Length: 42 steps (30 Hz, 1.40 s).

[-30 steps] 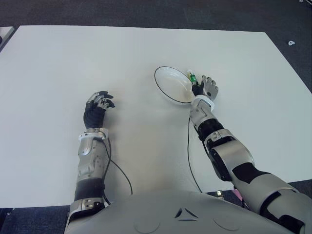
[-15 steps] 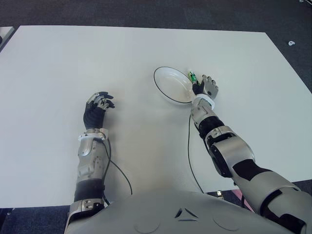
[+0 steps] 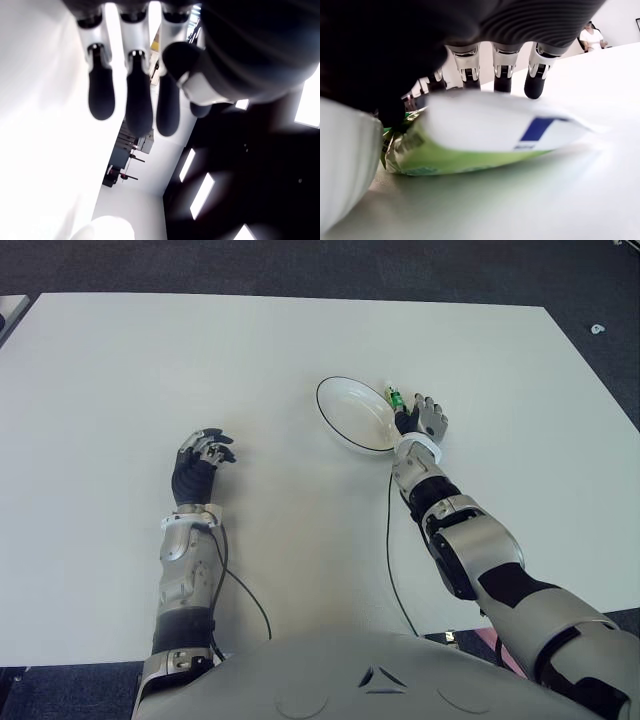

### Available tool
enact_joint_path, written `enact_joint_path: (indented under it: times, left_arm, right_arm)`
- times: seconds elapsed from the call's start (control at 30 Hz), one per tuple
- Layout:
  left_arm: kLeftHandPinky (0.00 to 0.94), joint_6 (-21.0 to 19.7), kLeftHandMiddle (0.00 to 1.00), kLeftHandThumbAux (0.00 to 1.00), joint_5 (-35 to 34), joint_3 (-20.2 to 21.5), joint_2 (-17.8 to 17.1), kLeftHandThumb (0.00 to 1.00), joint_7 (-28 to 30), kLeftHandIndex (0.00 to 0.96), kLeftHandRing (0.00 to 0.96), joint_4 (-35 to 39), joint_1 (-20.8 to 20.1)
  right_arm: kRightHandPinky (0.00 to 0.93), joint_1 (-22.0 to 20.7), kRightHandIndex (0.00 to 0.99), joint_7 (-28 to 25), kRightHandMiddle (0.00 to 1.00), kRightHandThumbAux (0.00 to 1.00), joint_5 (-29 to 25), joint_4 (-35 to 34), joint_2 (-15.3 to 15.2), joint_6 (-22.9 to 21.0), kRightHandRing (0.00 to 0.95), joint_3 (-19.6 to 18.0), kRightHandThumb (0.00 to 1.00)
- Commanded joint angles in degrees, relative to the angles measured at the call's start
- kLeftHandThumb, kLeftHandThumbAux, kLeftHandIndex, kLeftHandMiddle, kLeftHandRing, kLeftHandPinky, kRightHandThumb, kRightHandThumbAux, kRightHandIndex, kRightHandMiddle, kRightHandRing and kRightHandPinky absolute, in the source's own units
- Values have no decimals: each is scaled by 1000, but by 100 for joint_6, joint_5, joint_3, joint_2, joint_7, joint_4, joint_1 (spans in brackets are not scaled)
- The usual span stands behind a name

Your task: Put the toothpaste on the table into the plate.

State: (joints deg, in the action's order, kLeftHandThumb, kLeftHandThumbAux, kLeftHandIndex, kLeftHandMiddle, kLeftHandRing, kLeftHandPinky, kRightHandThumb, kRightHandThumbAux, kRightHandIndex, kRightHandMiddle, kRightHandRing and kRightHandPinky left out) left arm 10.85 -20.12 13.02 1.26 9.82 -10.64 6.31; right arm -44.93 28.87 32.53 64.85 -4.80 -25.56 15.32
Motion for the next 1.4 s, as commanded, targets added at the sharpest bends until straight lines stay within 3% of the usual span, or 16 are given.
enact_joint_path:
  times: [0.03,0.67,1.0,1.4]
  left_arm:
    - [553,-344,492,678,81,8,61,837,-119,408,591,-325,422]
    - [555,-370,492,678,9,33,96,837,-115,406,589,-348,405]
    - [555,-303,491,678,21,20,114,837,-102,407,589,-366,412]
    - [561,-323,493,677,58,-2,96,837,-103,407,593,-359,415]
  right_arm:
    - [0,309,0,-187,0,193,-145,262,96,-21,0,43,711]
    - [0,471,0,-252,0,176,74,-321,525,-152,0,622,670]
    - [0,638,0,-399,0,197,197,-697,552,-184,0,888,692]
    - [0,911,0,-526,0,205,461,-1503,621,-601,0,1171,672]
